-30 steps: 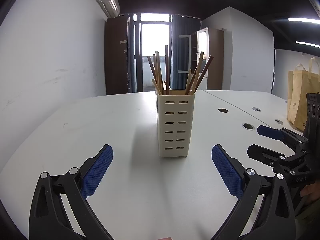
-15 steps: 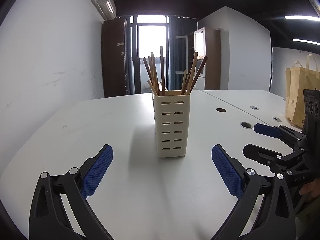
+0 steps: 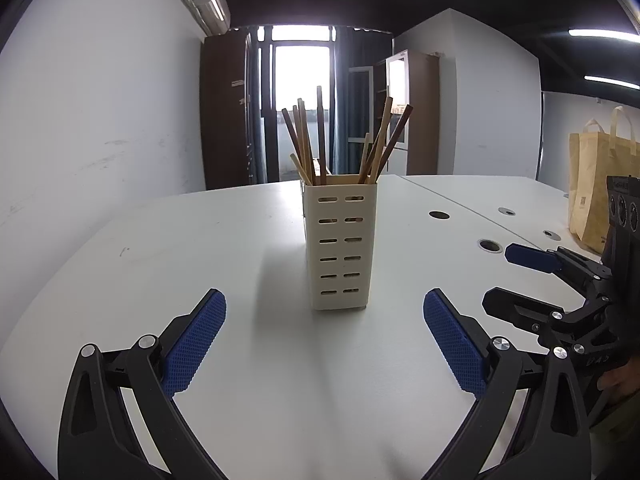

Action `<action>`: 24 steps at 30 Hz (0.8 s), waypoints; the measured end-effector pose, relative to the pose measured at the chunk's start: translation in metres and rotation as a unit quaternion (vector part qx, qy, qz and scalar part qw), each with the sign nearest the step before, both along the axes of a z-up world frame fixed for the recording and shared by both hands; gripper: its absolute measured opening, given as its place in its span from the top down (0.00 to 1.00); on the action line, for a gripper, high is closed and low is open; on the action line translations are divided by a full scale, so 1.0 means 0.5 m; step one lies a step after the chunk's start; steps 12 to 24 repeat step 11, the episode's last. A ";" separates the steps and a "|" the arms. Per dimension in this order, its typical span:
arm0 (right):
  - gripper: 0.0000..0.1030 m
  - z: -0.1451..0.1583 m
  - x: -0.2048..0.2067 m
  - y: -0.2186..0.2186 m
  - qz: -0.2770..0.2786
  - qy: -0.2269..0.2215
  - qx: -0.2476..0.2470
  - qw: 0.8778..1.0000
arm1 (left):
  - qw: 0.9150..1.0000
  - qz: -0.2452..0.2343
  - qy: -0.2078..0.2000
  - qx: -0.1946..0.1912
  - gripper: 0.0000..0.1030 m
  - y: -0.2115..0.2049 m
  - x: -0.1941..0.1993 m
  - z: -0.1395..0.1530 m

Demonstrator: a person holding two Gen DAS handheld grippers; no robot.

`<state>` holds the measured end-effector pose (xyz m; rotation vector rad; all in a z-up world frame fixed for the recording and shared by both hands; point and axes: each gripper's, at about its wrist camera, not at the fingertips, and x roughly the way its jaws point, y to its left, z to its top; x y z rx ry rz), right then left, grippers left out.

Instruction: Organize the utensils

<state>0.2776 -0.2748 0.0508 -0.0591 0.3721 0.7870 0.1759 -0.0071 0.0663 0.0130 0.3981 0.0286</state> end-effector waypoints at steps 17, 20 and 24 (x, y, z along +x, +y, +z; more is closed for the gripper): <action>0.05 -0.001 0.001 -0.001 -0.004 -0.001 0.000 1.000 | 1.000 -0.014 0.001 -0.002 0.06 -0.004 -0.003 0.003; 0.05 -0.001 0.001 -0.001 -0.004 -0.001 0.000 1.000 | 1.000 -0.014 0.001 -0.002 0.06 -0.004 -0.003 0.003; 0.05 -0.001 0.001 -0.001 -0.004 -0.001 0.000 1.000 | 1.000 -0.014 0.001 -0.002 0.06 -0.004 -0.003 0.003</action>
